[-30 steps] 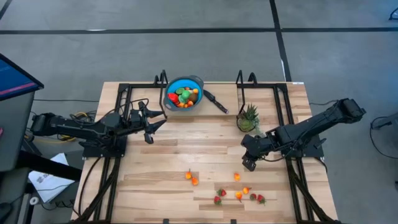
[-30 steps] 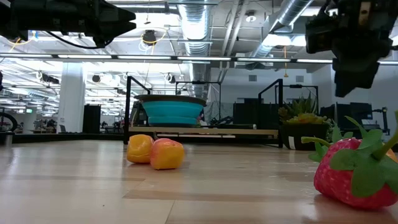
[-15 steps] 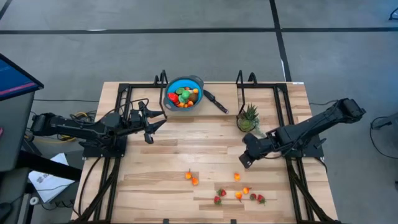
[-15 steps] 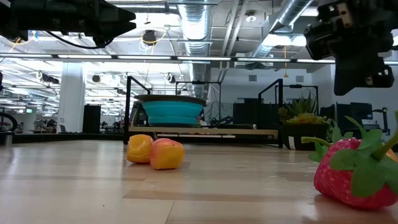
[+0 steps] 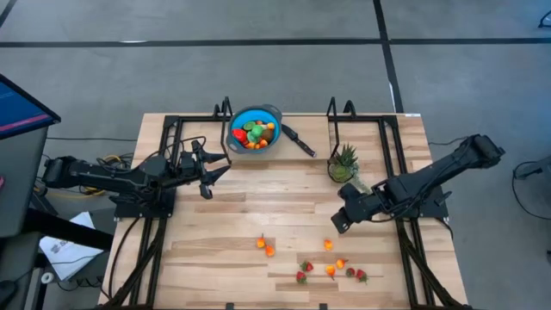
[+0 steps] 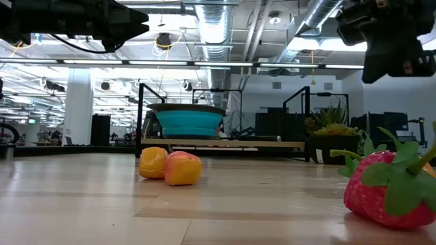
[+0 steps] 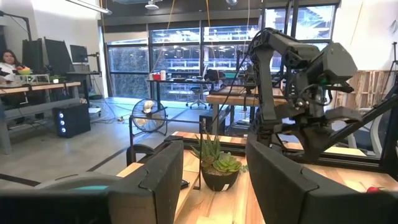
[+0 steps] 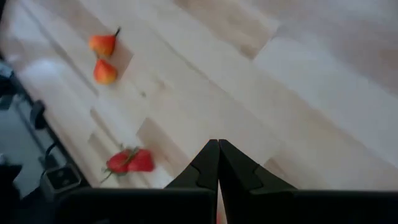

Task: Pick & Place Fruit
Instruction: Put the pear into the basket

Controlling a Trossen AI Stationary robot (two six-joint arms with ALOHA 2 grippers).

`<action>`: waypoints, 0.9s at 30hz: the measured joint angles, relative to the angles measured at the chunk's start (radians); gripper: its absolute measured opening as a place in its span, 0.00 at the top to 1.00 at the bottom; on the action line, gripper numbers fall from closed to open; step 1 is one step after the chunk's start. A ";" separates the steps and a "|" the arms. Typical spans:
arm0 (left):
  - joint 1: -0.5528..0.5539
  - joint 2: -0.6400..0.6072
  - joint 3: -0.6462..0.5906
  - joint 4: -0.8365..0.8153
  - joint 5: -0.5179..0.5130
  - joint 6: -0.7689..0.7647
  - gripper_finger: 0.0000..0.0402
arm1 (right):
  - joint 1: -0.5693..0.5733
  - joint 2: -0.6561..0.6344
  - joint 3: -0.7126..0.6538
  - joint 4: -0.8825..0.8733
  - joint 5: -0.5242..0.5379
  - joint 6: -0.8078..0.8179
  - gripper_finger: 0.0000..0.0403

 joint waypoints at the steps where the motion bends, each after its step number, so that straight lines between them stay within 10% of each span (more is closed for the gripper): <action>1: 0.000 0.000 0.000 0.000 0.000 0.000 0.57 | 0.004 0.000 0.011 -0.023 0.015 0.008 1.00; 27: 0.000 0.000 0.000 0.009 0.000 -0.009 0.57 | 0.081 0.051 0.021 -0.003 0.043 0.107 1.00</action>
